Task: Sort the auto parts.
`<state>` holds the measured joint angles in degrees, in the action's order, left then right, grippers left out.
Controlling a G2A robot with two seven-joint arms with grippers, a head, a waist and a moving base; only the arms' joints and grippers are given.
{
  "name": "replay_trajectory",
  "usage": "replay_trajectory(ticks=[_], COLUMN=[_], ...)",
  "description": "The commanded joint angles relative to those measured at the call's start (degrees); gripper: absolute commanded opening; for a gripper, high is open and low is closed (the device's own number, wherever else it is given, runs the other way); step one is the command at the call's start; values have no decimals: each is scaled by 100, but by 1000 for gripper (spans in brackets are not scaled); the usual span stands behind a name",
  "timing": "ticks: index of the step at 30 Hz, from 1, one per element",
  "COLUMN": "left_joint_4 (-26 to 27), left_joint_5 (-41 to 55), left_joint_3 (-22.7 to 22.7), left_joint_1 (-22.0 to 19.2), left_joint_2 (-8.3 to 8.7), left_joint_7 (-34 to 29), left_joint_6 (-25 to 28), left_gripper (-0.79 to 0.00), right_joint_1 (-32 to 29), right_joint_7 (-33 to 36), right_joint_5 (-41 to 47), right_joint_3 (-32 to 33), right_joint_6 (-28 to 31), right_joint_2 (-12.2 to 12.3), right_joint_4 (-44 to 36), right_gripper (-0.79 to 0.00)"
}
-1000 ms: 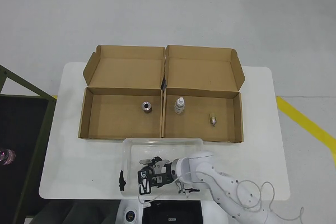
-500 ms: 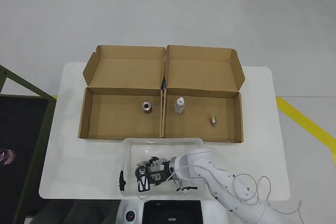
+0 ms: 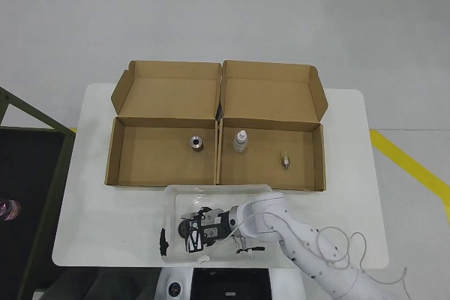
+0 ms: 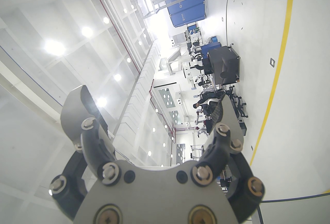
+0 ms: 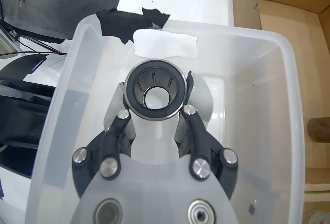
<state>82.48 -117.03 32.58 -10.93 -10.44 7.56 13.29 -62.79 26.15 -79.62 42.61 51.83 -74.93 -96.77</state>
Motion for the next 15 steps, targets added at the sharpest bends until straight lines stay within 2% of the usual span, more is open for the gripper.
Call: replay_trajectory(ticks=[1,15], left_joint_4=[0,0], left_joint_5=[0,0], left_joint_3=[0,0], left_joint_1=[0,0], left_joint_2=[0,0], left_joint_7=[0,0], left_joint_6=[0,0], left_gripper=[0,0], right_joint_1=[-20,-145], right_joint_7=[-22,-256], right_joint_5=[32,399], right_joint_3=[45,599], right_joint_6=[18,147], right_joint_2=[20,199], right_joint_4=[-57,-625], right_gripper=[-785,-785])
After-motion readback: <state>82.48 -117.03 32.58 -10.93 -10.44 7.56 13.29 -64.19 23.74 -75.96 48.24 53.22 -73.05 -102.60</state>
